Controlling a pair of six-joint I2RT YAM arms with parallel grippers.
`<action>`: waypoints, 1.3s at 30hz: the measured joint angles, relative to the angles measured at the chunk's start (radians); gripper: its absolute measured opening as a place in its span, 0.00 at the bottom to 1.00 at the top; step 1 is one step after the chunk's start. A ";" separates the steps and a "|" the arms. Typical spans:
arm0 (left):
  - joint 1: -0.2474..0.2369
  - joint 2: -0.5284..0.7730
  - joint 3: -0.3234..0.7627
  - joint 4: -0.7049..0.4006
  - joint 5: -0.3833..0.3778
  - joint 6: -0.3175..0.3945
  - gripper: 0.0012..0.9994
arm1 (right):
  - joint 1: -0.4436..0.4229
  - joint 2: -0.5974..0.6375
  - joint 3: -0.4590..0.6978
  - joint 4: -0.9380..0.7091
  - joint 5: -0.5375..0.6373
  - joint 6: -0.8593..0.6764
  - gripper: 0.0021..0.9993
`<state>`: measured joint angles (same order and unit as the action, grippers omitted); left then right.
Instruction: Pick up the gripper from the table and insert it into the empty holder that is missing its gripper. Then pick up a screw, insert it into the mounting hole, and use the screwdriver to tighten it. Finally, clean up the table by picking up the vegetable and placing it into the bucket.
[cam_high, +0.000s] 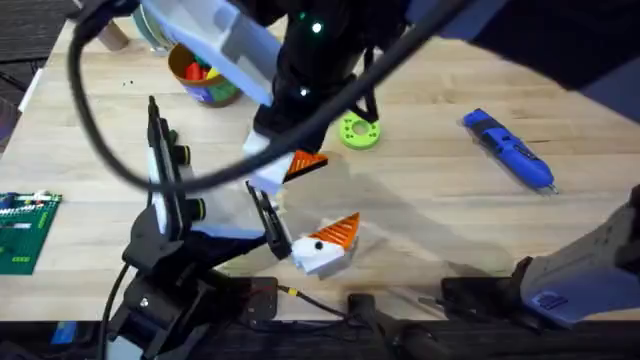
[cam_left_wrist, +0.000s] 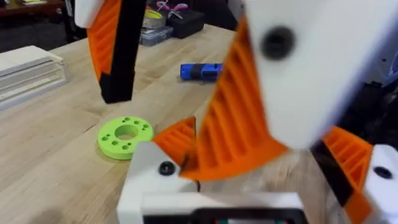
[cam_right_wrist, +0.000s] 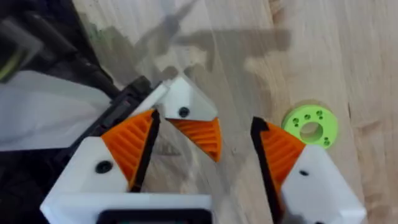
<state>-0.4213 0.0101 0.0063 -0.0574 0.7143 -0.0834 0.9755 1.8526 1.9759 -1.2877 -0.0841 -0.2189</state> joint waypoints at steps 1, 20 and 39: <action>0.000 0.000 0.000 0.000 0.000 0.000 0.99 | -0.011 0.000 0.000 0.000 -0.001 0.008 0.94; 0.000 0.000 0.000 0.000 0.000 0.000 0.99 | -0.381 -0.043 0.000 -0.071 0.071 0.148 0.94; 0.000 0.000 0.000 0.000 0.000 0.000 0.99 | -0.783 -0.499 -0.551 0.029 0.127 0.158 0.94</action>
<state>-0.4213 0.0101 0.0063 -0.0574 0.7143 -0.0837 0.1924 1.3532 1.4251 -1.2585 0.0434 -0.0608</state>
